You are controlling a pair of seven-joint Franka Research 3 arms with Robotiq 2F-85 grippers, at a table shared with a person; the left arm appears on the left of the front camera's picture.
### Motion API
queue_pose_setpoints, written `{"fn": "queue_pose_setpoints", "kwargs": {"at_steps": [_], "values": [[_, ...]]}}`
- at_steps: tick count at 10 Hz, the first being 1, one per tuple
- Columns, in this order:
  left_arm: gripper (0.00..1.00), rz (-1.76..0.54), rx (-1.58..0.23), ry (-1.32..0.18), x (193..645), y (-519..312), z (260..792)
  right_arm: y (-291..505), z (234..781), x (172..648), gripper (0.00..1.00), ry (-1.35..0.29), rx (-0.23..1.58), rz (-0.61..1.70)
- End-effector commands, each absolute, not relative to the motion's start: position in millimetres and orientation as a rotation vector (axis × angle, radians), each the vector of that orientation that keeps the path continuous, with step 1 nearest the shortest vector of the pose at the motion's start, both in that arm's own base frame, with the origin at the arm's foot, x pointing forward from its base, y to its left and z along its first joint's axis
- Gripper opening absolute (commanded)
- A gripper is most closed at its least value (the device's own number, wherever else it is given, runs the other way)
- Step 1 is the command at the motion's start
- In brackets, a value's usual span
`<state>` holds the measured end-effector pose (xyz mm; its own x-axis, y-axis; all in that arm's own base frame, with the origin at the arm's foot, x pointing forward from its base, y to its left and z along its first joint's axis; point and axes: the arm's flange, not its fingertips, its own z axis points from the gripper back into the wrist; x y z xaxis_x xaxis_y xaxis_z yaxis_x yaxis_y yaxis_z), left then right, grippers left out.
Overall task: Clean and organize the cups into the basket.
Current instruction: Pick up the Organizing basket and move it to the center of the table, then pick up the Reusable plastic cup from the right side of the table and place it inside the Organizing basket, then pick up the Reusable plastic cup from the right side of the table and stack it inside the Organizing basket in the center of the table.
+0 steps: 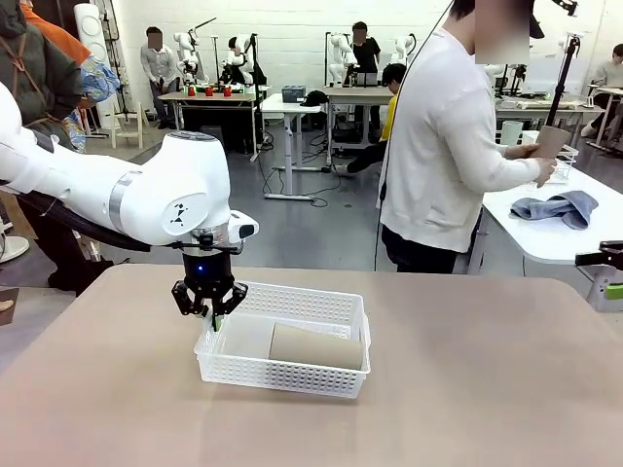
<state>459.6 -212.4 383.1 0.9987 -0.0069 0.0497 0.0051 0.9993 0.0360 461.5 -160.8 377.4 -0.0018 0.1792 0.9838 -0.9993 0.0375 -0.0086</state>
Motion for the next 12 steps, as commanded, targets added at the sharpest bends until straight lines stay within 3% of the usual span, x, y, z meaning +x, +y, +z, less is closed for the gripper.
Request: {"fn": "queue_pose_setpoints", "kwargs": {"at_steps": [1, 12], "values": [[0.00, -0.006, 0.034, -0.056, 460.3, -213.8, 382.8, -164.0, 376.1, 466.6, 1.00, -1.105, 1.045, 1.255], [0.00, -0.006, 0.034, -0.056, 460.3, -213.8, 382.8, -164.0, 376.1, 466.6, 1.00, -1.105, 1.045, 1.255]]}}
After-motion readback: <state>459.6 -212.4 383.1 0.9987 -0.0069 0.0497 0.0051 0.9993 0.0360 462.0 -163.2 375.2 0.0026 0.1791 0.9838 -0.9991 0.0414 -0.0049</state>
